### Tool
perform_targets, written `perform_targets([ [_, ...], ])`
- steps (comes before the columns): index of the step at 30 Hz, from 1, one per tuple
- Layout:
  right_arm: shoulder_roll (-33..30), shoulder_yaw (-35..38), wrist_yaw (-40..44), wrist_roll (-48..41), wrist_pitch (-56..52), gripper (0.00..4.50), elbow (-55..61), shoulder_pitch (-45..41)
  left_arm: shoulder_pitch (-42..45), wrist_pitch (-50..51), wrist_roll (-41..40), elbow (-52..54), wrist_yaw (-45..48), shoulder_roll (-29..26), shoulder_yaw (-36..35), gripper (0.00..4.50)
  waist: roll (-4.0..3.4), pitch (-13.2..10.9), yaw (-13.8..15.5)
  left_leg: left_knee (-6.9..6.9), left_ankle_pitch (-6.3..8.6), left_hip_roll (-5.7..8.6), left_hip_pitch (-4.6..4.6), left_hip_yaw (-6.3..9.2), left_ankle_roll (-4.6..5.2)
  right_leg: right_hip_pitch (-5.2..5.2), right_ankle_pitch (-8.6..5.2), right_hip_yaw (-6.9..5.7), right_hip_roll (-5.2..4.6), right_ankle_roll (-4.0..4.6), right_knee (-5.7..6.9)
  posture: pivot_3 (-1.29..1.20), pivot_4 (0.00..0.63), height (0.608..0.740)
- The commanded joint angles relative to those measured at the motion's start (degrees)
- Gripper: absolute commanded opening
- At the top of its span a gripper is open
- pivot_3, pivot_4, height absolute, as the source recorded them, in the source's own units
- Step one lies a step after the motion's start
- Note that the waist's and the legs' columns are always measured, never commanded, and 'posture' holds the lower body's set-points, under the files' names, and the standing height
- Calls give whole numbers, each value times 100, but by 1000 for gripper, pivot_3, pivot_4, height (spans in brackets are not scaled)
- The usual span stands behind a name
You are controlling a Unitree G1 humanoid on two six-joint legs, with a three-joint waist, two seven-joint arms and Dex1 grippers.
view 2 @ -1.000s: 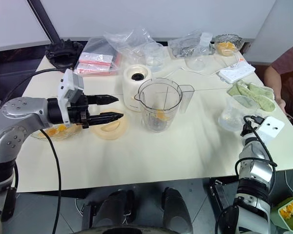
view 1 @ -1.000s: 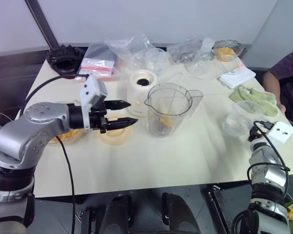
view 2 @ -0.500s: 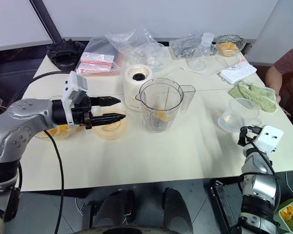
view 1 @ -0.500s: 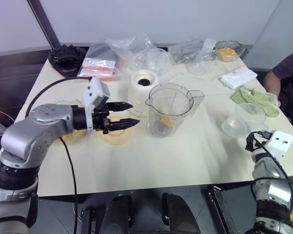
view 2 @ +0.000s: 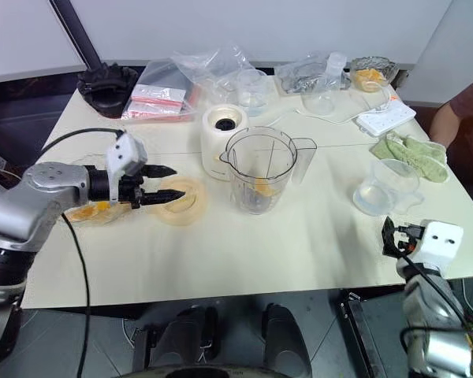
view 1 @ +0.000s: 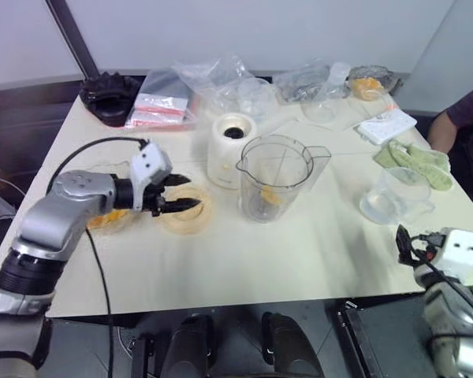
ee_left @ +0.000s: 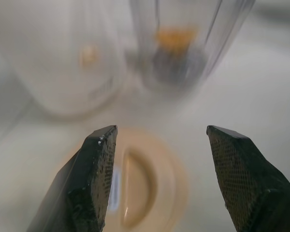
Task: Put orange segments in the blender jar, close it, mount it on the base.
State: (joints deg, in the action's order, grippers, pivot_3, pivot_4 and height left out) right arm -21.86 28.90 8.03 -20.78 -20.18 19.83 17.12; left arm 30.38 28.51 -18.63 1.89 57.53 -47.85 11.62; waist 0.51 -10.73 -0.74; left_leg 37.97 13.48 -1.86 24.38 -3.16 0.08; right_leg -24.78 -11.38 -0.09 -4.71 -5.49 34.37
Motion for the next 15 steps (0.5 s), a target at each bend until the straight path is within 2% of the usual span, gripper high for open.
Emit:
perform_targets([
  [1, -213, 451, 457, -471, -287, 3887, 877, 550, 283, -846, 662, -684, 278, 52, 285, 3058, 2, 0, 9, 0, 1, -4, 0, 3, -1, 1, 0, -1, -2, 0, -3, 0, 150, 740],
  [5, -470, 833, 1279, -1320, -763, 3887, 1612, 1436, 1131, -1838, 1360, -2358, 646, 482, 727, 3058, 5, 0, 128, -2, 2, -5, 9, 6, -2, -2, -1, -8, -9, 0, -10, 0, 150, 740],
  [8, -698, 815, 1759, -1530, -1064, 3887, 1963, 1983, 1626, -2466, 1657, -3444, 790, 803, 811, 3058, 3, 4, 167, -6, 4, -2, 13, 4, 1, -3, -2, -12, -2, -2, -15, 0, 150, 740],
  [12, -751, 907, 1984, -2199, -1506, 3887, 2409, 2245, 2166, -3014, 2052, -4679, 917, 1179, 885, 3058, 4, 3, 185, -8, 8, 2, 34, 3, 9, -13, -13, -24, 2, -15, -16, 0, 150, 740],
  [15, -926, 960, 2027, -2745, -1741, 3887, 2712, 2084, 2447, -3150, 2191, -5289, 1096, 1428, 894, 3058, 5, 3, 185, -6, 8, 4, 62, 8, 11, -32, -14, -26, 6, -18, -15, 0, 150, 740],
])
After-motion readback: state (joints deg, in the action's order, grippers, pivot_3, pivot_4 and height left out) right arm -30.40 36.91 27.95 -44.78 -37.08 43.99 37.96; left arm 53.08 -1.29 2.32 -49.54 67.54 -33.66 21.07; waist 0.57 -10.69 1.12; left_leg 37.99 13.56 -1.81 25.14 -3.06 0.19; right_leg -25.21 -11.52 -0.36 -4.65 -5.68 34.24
